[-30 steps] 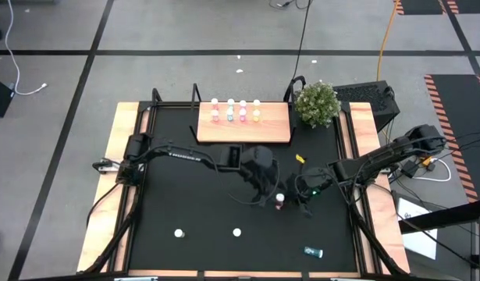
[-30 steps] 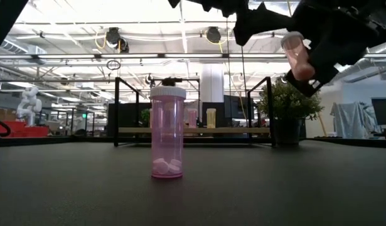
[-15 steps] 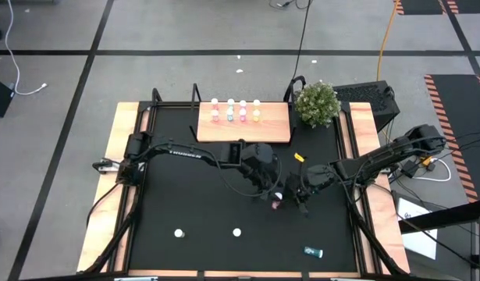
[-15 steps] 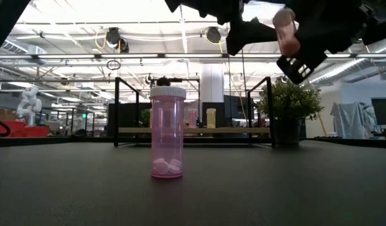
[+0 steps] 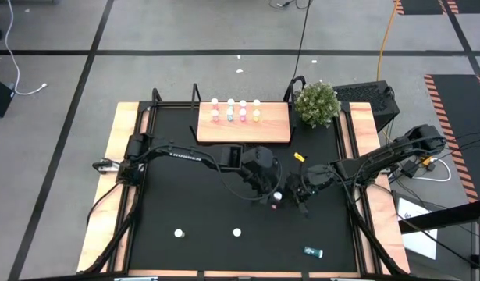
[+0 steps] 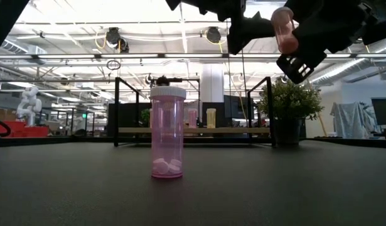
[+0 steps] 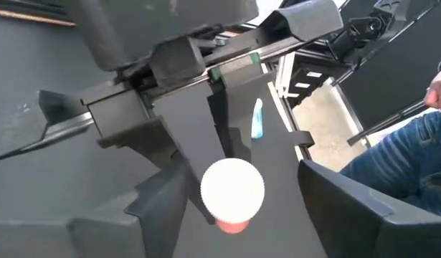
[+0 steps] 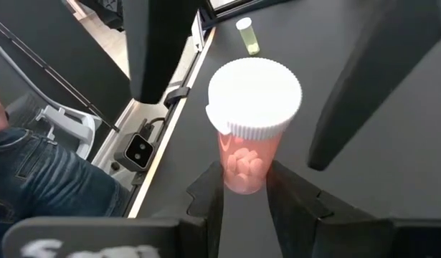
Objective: Pick and place medicine bottles onto shelf by color
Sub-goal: Put the orange pill bottle on the shelf aligned with the other orange pill bottles
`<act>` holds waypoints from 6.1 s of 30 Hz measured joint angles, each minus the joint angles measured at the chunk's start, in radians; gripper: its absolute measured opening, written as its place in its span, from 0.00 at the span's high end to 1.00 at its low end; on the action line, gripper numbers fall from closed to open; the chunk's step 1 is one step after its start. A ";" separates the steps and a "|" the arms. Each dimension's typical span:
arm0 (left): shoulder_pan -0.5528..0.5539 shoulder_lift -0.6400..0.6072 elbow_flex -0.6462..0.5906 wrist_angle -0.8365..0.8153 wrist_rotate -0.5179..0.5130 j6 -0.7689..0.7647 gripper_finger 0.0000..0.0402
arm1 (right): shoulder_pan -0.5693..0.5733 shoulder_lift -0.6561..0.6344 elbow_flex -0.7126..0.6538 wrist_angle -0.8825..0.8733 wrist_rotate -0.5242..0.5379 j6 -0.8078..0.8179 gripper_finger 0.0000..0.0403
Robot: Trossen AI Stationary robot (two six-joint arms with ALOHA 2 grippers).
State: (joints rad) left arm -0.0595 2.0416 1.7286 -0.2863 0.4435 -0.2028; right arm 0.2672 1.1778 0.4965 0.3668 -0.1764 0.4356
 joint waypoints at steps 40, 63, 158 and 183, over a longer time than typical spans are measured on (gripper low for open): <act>0.179 -0.259 0.000 -0.222 -0.241 0.194 0.69 | -0.078 -0.219 -0.002 -0.287 0.313 -0.056 0.42; 0.502 -0.559 -0.645 -0.014 -0.523 0.190 0.68 | -0.311 -0.369 -0.001 -0.357 0.383 -0.196 0.44; 0.218 -0.490 -0.426 0.582 -0.353 -0.075 0.60 | -0.536 -0.032 0.127 0.568 -0.045 -0.186 0.74; 0.248 -0.376 0.002 -0.251 -0.105 0.329 0.36 | -0.536 -0.045 0.127 0.379 -0.220 -0.185 0.75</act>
State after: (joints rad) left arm 0.1886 1.6653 1.7309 -0.5372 0.3385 0.1265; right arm -0.2691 1.1324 0.6239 0.7463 -0.3965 0.2504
